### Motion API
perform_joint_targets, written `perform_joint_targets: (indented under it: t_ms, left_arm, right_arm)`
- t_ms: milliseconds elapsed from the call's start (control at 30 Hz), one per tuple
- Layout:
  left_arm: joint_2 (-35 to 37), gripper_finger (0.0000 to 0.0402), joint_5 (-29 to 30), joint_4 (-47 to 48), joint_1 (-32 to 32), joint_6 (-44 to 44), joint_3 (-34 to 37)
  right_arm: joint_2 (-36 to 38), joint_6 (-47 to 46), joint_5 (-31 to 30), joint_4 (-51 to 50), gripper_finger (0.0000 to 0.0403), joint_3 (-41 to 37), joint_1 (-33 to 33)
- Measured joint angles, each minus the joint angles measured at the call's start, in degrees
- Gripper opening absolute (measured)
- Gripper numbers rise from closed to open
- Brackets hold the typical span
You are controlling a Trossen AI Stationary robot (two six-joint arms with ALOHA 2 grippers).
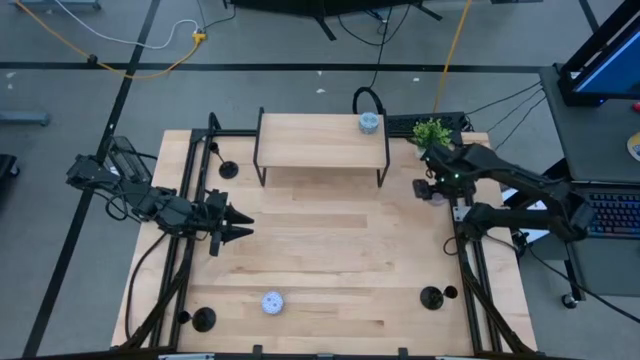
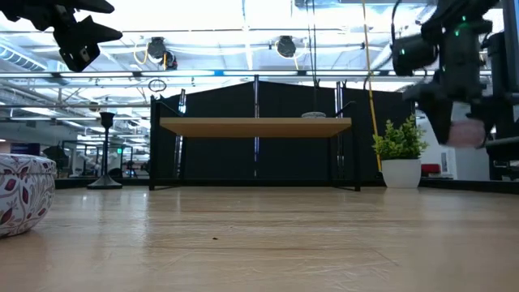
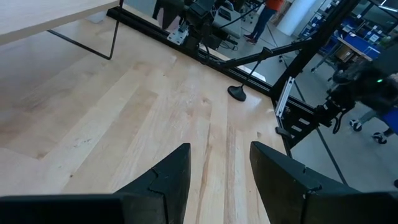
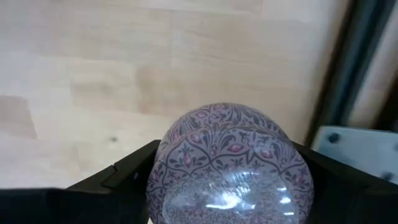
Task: Pick & Place candle stick holders
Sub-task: Put the purple scented candle on the shelf
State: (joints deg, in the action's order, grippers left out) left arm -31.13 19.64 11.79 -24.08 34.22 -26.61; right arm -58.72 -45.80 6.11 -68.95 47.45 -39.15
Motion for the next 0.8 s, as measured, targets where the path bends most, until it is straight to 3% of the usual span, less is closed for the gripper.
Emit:
perform_joint_targets:
  t_ms: [400, 667, 800]
  left_arm:
    - [0.0, 0.017, 1.7, 0.0, 0.0, 0.1, 0.0]
    - [0.0, 0.017, 3.0, 0.0, 0.0, -0.7, 0.0]
    - [0.0, 0.017, 2.9, 0.0, 0.0, -0.4, 0.0]
  right_arm:
    - [-2.3, -4.5, 1.7, -0.8, 0.0291, 24.6, 11.3]
    - [-13.0, -0.6, 1.7, 9.4, 0.0291, 40.0, 16.6]
    - [-20.8, 4.7, 1.7, 9.8, 0.0291, 46.9, 16.8]
